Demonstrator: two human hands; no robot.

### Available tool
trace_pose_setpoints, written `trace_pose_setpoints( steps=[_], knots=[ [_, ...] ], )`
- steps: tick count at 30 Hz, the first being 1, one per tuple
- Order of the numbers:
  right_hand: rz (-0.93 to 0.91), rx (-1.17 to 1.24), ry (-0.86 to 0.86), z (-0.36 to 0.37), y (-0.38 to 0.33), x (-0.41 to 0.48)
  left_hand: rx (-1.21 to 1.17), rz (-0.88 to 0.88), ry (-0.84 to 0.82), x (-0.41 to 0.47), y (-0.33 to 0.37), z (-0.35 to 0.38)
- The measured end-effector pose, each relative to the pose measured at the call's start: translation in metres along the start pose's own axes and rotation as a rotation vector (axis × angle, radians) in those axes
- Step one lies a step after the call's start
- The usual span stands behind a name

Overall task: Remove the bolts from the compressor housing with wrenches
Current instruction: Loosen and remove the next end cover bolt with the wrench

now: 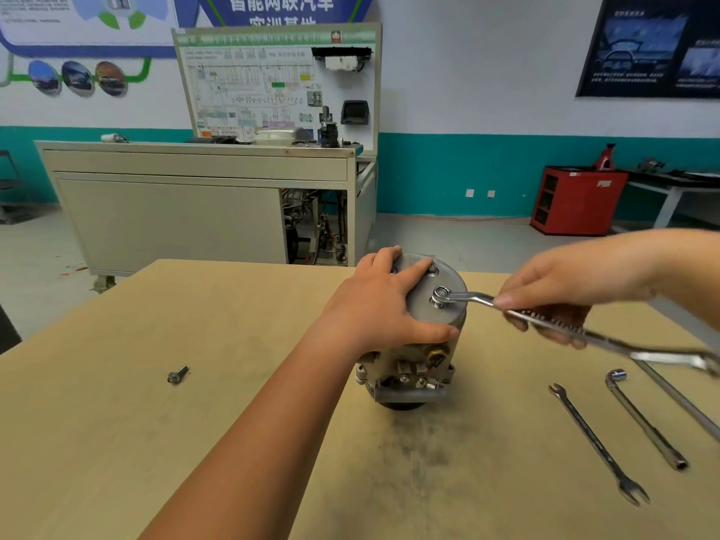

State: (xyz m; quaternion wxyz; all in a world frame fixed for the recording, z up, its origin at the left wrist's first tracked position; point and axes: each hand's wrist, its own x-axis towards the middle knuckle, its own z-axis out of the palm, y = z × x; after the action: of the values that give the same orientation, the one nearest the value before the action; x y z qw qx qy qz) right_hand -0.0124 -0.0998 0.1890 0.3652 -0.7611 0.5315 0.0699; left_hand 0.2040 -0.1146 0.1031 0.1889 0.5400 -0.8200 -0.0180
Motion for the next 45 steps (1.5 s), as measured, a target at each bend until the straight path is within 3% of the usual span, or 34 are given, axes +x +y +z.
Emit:
trace_pose_setpoints(
  steps=[6, 9, 18, 21, 23, 28, 34, 37, 45],
  knots=[
    [-0.166, -0.349, 0.456, -0.032, 0.004, 0.024, -0.005, 0.004, -0.002, 0.002, -0.001, 0.001],
    [-0.231, -0.371, 0.461, -0.037, 0.009, 0.032, -0.006, 0.004, 0.001, 0.002, -0.001, 0.001],
    [-0.165, -0.308, 0.368, -0.046, 0.029, 0.024, 0.014, 0.007, -0.022, 0.004, 0.004, 0.0],
    [-0.153, -0.274, 0.421, -0.052, 0.031, 0.008, -0.002, 0.002, -0.02, 0.003, 0.003, -0.001],
    [-0.189, -0.146, 0.509, -0.049, 0.035, -0.001, -0.004, 0.001, -0.012, 0.002, 0.001, 0.0],
    [-0.504, 0.684, 0.59, 0.041, 0.02, -0.015, -0.01, 0.001, -0.003, 0.001, -0.003, 0.0],
    [-0.54, 1.207, 0.441, 0.156, -0.012, -0.009, 0.002, 0.02, -0.001, 0.003, -0.003, 0.001],
    [-0.539, 1.322, 0.373, 0.168, -0.03, 0.004, 0.004, 0.014, 0.003, 0.002, -0.001, 0.001],
    [-0.478, 1.372, 0.54, 0.15, -0.055, 0.033, 0.076, 0.012, -0.027, 0.005, -0.001, -0.001]
  ],
)
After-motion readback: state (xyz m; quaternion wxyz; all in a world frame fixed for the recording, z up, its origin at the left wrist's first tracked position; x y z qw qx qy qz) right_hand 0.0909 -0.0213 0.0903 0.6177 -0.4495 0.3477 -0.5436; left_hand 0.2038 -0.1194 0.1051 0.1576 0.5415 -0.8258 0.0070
